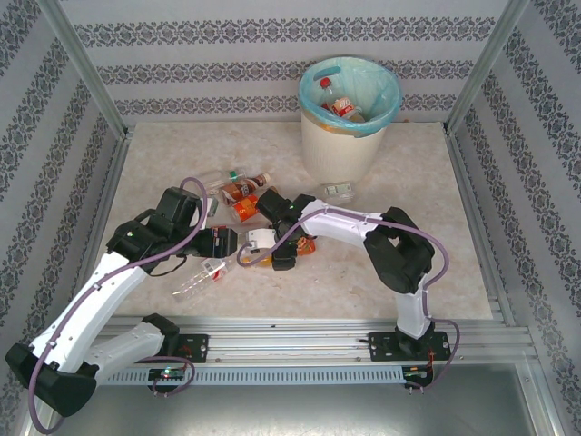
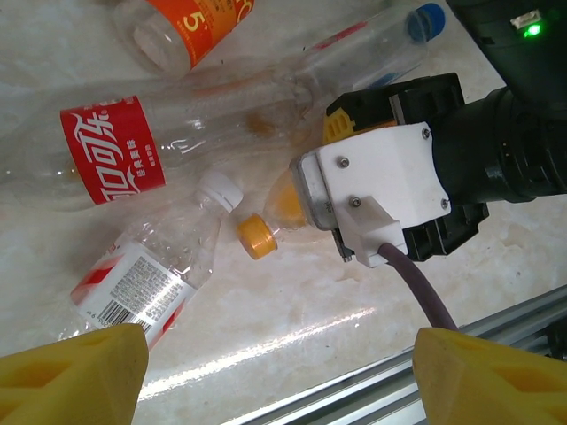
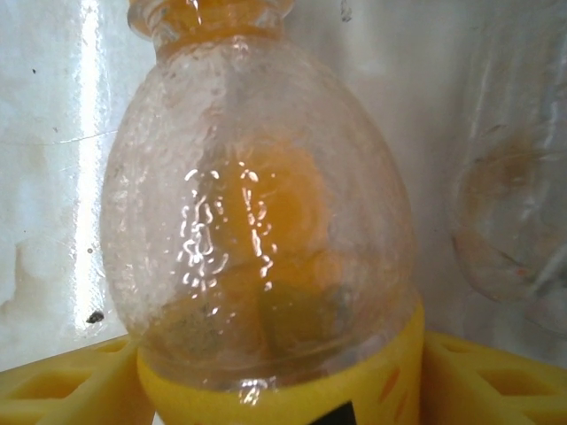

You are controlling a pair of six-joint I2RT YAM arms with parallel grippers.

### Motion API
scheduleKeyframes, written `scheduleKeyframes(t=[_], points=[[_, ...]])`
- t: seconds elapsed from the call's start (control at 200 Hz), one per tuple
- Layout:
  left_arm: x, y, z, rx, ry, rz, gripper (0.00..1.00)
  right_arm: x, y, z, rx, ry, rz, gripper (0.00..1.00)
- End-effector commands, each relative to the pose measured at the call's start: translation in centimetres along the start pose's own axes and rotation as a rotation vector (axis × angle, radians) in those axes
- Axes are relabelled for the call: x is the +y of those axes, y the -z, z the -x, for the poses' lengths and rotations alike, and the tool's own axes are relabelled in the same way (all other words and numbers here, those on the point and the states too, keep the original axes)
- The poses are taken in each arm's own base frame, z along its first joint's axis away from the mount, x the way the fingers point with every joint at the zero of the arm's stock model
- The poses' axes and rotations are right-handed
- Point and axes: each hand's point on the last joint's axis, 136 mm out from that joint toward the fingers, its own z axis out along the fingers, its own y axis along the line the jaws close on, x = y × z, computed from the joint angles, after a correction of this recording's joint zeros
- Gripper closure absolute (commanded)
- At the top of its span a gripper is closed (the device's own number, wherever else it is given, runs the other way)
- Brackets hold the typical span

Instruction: Put the plastic bottles in the bin

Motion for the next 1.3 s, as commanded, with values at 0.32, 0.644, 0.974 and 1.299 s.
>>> scheduleKeyframes(t=[0.32, 0.644, 0.974, 1.299], points=[[0.8, -0.2, 0.7, -0.056, 0.023, 0.023, 0.21, 1.2, 0.3, 0.2, -0.004, -0.017, 0.052, 0.38], [0.1, 1.6, 2.5, -0.126, -0.028, 0.014, 0.21, 2.1, 6.1, 0.7, -0.125, -0.078, -0.002, 0.49], [-2.3, 4.7, 6.9, -0.348, -0.125, -0.063, 0.21, 1.7, 13.5, 0.6, -0.397, -0.272, -0.097, 0.51], [-8.1, 5.8, 11.9, -0.591, -0.221, -0.351, 0.18, -3.0, 26.8, 1.5, -0.836, -0.457, -0.321, 0.54]])
